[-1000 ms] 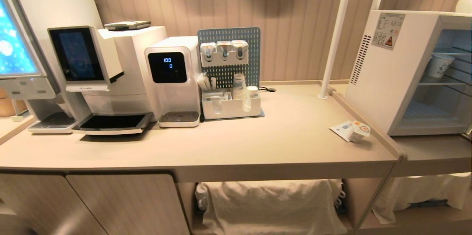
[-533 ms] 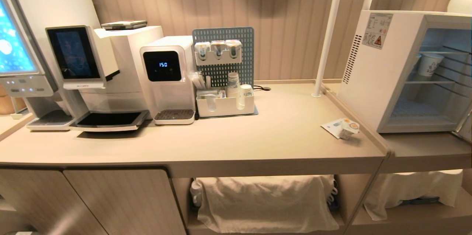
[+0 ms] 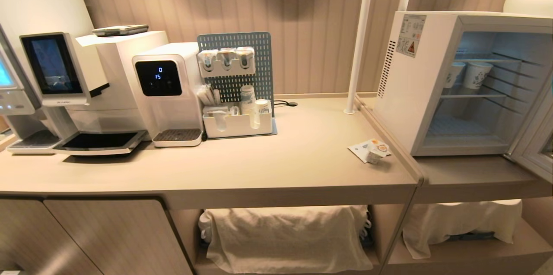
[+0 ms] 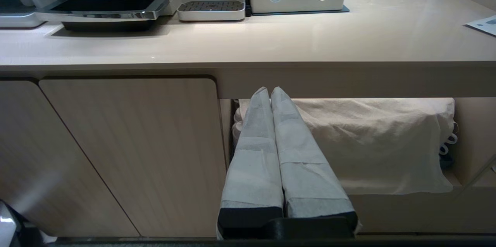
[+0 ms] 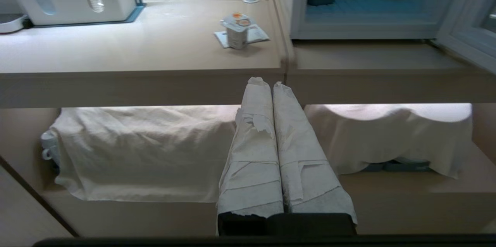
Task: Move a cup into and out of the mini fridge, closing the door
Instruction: Close the freezer door
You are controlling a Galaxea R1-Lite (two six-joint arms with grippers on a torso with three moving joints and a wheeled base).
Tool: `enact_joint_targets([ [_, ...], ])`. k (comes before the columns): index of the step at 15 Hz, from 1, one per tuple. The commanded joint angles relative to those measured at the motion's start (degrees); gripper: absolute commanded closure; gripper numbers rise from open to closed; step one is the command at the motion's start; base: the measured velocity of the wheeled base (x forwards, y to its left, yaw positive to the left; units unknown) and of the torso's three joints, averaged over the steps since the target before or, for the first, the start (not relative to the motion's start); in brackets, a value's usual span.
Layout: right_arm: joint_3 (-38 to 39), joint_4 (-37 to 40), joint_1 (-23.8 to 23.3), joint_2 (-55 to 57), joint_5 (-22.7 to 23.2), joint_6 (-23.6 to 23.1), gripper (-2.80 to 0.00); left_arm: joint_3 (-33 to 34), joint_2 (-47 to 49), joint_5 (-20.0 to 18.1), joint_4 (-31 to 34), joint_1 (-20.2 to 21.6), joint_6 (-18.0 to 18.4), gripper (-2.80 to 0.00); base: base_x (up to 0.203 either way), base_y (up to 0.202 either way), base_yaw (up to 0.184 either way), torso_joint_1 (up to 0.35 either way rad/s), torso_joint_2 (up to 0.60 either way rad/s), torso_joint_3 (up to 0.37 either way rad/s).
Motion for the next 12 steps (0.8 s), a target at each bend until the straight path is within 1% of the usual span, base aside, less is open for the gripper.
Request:
enact_joint_targets([
  [1,0.00,0.10,0.00,0.13,0.00,-0.03,0.00,0.08,-0.02,-0.06,-0.01,0.01,0.04,0.00,0.000,-0.195,-0.001,0.002,-0.01,0.003],
  [12,-0.17,0.61,0.00,0.13,0.08,0.05,0.00,0.02,-0.02,-0.01,-0.01,0.01,0.04,0.00,0.000,-0.193,-0.001,0.004,0.00,0.003],
])
